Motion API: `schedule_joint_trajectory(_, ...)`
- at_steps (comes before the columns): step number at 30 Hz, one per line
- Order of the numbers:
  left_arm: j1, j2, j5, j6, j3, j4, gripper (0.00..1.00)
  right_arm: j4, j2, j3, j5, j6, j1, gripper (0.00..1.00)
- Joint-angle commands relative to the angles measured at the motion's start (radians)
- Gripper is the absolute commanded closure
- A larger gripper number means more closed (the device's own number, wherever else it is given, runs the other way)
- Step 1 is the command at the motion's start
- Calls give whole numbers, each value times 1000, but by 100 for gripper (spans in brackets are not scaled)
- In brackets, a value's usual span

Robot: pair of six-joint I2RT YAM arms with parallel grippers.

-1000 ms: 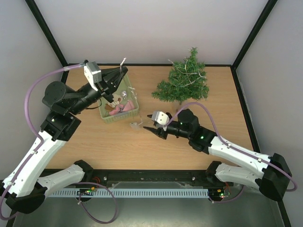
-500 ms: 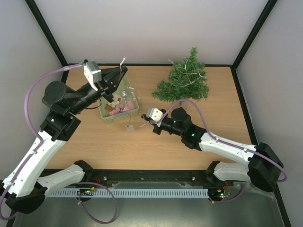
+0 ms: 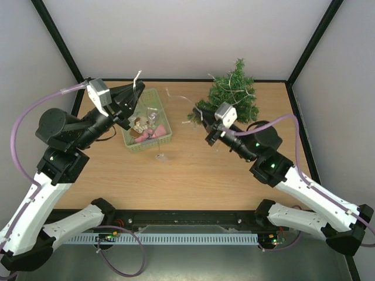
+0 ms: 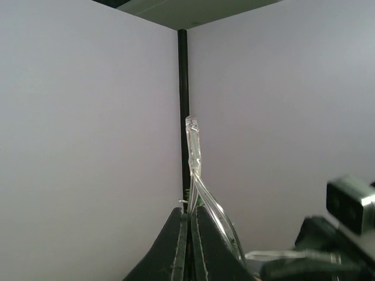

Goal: Decorate the small christmas tree
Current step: Wrap the decoration item around the Christmas tree.

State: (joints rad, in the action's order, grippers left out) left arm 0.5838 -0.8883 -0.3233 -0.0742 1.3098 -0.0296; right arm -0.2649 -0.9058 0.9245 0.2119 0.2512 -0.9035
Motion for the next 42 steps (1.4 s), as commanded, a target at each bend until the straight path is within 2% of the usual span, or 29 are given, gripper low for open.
schedule_joint_trajectory(1, -5, 40, 45, -1, -23, 18, 97, 139, -94, 194, -41, 42, -5, 98)
schedule_joint_trajectory(6, -4, 65, 73, 6, -53, 79, 98, 258, -262, 417, -125, 144, -4, 98)
schedule_joint_trajectory(13, -5, 100, 104, -4, -93, 119, 97, 371, -481, 678, -146, 236, 15, 98)
schedule_joint_trajectory(22, -6, 58, 111, -61, -125, 123, 98, 487, -696, 972, -129, 283, 161, 98)
schedule_joint_trajectory(32, -34, -86, 102, -114, -56, 86, 98, 595, -848, 1178, -120, 312, 282, 98)
schedule_joint_trajectory(38, -79, -197, 81, -182, -3, 83, 98, 732, -922, 1295, -107, 305, 328, 98)
schedule_joint_trajectory(42, -103, -242, 71, -194, 8, 50, 97, 740, -934, 1279, -141, 304, 334, 98)
